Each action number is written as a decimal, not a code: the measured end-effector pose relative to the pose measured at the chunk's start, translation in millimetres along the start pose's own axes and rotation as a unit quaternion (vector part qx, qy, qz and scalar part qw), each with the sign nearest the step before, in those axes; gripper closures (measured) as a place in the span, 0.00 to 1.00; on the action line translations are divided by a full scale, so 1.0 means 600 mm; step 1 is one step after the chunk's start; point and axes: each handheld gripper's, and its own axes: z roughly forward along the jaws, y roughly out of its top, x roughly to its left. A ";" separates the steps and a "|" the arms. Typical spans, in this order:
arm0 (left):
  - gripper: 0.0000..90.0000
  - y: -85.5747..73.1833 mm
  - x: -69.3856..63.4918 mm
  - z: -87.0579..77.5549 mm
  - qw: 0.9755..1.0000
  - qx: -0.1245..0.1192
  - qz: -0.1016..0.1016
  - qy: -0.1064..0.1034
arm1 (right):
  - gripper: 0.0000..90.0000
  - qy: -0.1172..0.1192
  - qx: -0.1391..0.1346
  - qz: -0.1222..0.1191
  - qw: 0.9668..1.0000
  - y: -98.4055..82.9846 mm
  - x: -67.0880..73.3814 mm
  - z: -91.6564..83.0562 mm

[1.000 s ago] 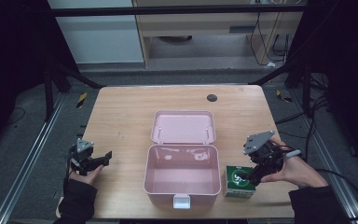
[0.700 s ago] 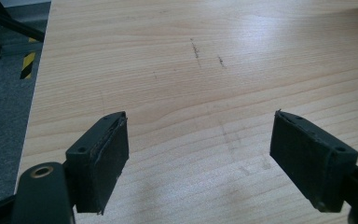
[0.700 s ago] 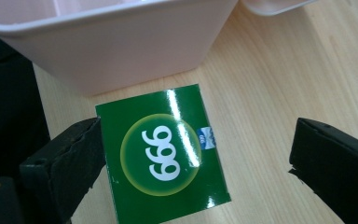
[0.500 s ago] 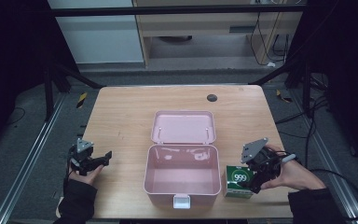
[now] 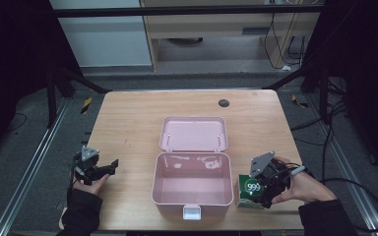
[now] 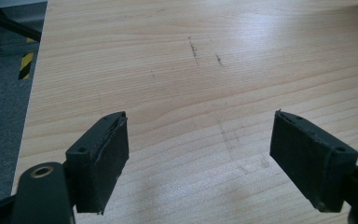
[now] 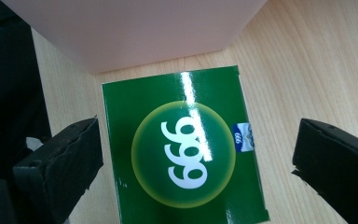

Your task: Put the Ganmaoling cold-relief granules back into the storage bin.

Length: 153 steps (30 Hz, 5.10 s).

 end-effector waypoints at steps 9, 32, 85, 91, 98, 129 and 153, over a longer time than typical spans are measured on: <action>0.21 0.000 -0.001 0.001 1.000 0.000 0.002 -0.001 | 0.02 0.013 0.019 -0.005 1.000 0.000 0.004 0.023; 0.21 0.000 -0.002 0.002 1.000 0.003 0.009 0.000 | 0.10 0.041 0.057 -0.011 0.997 -0.009 -0.001 0.069; 0.22 0.000 -0.005 0.004 1.000 0.010 0.012 -0.004 | 0.18 0.027 0.013 -0.025 0.999 0.043 -0.009 -0.081; 0.22 0.000 -0.006 0.005 1.000 0.011 0.013 -0.005 | 0.18 0.025 0.010 -0.029 0.999 0.053 -0.010 -0.103; 0.22 0.000 -0.006 0.005 1.000 0.012 0.013 -0.005 | 0.18 0.022 0.009 -0.033 0.999 0.074 -0.010 -0.131; 0.22 0.000 -0.005 0.005 1.000 0.012 0.012 -0.006 | 0.18 0.001 -0.013 -0.048 0.999 0.182 -0.014 -0.153; 0.22 0.000 -0.004 0.005 1.000 0.010 0.012 -0.005 | 0.18 0.016 -0.029 -0.065 0.997 0.229 -0.012 -0.099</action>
